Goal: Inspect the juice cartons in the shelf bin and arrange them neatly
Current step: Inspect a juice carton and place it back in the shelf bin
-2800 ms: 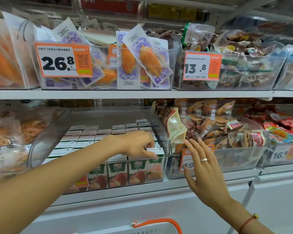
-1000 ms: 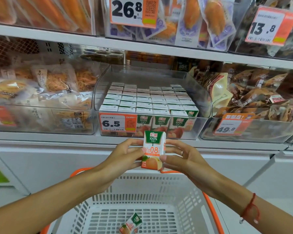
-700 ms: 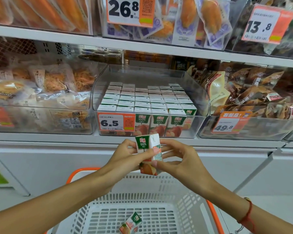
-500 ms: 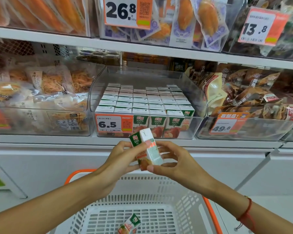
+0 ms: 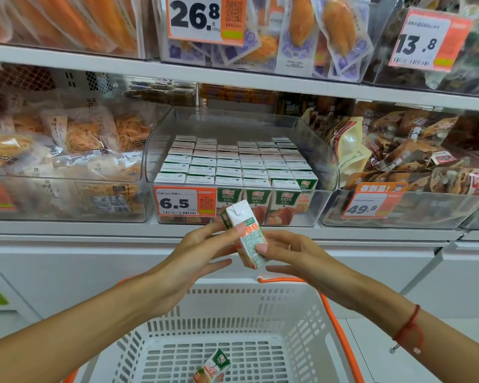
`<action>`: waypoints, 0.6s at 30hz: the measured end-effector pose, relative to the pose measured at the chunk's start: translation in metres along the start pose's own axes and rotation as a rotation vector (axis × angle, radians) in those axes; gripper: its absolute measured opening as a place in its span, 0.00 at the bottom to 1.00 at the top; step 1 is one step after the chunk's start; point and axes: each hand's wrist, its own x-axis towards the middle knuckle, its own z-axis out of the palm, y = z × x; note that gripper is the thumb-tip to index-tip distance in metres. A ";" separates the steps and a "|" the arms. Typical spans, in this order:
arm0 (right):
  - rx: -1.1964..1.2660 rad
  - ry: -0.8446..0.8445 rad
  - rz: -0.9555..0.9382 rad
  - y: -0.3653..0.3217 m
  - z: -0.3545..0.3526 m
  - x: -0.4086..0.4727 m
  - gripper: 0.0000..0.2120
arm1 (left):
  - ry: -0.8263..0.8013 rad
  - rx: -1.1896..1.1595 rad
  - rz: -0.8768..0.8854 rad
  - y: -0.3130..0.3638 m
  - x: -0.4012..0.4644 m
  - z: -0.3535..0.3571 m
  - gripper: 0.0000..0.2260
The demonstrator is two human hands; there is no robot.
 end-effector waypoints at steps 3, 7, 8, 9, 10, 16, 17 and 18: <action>0.005 -0.064 -0.022 0.001 0.000 -0.002 0.20 | -0.019 0.019 0.017 0.000 -0.001 0.002 0.19; -0.023 0.156 -0.032 0.005 0.007 0.001 0.21 | 0.150 0.011 0.014 -0.005 -0.002 0.006 0.16; -0.065 0.224 -0.030 0.006 0.009 0.002 0.20 | 0.224 -0.020 -0.004 -0.007 -0.002 0.008 0.14; -0.121 0.284 -0.034 0.007 0.011 0.002 0.19 | 0.276 -0.054 -0.023 -0.009 -0.003 0.010 0.13; -0.191 0.328 -0.048 0.008 0.013 0.001 0.20 | 0.298 -0.083 -0.041 -0.010 -0.003 0.012 0.13; -0.538 0.398 -0.205 0.016 0.020 -0.002 0.25 | 0.247 -0.047 -0.096 -0.011 -0.004 0.013 0.11; -0.515 0.359 -0.213 0.015 0.020 -0.002 0.26 | 0.251 -0.048 -0.109 -0.010 -0.003 0.010 0.10; -0.462 0.306 -0.206 0.014 0.020 -0.002 0.27 | 0.250 -0.057 -0.124 -0.009 -0.003 0.006 0.11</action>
